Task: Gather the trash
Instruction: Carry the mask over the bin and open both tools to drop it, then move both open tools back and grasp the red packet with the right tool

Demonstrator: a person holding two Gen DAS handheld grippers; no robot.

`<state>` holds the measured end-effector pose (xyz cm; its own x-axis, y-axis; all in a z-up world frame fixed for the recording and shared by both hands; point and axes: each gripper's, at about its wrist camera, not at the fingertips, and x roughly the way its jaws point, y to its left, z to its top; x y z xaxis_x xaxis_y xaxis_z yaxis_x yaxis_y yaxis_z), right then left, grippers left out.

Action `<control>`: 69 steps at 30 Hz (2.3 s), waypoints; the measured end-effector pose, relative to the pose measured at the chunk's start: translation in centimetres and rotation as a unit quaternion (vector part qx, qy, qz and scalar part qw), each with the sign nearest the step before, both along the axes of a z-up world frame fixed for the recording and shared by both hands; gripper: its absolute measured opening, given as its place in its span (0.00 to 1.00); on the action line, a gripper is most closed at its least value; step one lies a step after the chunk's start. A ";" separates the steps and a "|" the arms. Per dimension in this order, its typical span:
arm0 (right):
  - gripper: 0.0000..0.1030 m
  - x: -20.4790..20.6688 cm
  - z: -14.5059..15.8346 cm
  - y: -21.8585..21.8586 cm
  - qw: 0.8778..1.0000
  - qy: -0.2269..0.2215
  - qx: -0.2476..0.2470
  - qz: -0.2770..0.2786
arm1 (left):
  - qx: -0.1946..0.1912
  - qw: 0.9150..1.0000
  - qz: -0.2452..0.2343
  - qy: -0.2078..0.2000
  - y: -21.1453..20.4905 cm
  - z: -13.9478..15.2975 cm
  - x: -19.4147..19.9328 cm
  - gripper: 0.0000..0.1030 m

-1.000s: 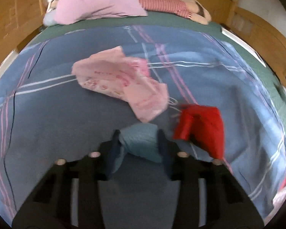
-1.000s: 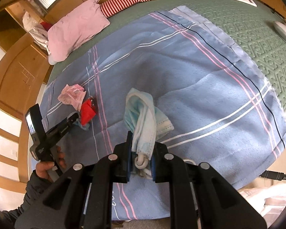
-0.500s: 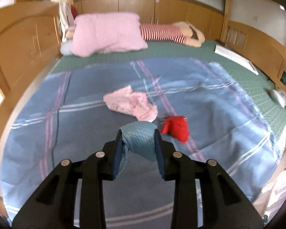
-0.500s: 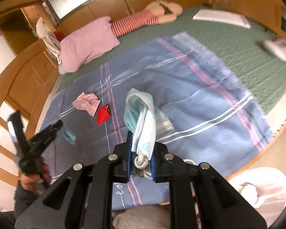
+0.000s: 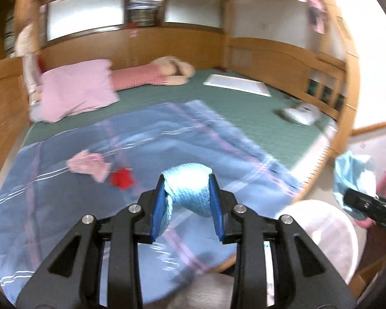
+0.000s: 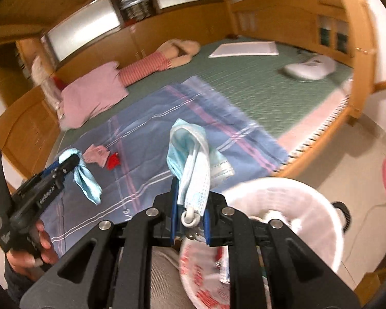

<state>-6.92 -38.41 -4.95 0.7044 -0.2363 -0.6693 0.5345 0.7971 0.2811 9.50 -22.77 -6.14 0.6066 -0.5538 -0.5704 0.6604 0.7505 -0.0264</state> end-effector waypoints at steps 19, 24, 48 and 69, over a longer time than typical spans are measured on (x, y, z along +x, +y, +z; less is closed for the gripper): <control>0.17 -12.2 -0.5 -2.0 0.993 -0.021 -0.018 -0.112 | 0.041 0.990 -0.138 -0.002 -8.6 -2.3 -12.5 0.33; 0.17 -13.1 -0.9 -2.5 0.992 -0.022 -0.011 -0.123 | 0.053 0.986 -0.160 -0.003 -10.3 -2.9 -14.1 0.33; 0.17 -14.3 -2.1 -3.8 0.990 -0.015 0.004 -0.138 | 0.074 0.981 -0.177 0.007 -13.0 -4.6 -14.9 0.48; 0.65 -11.3 -4.0 -3.9 0.993 0.022 0.027 -0.111 | 0.041 0.991 -0.129 0.016 -9.8 -3.4 -10.9 0.59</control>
<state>-18.23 -42.28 -8.99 0.6091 -0.3455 -0.7139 0.7076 0.6433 0.2924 -1.39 -32.58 -9.52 0.4320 -0.6397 -0.6358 0.8302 0.5574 0.0033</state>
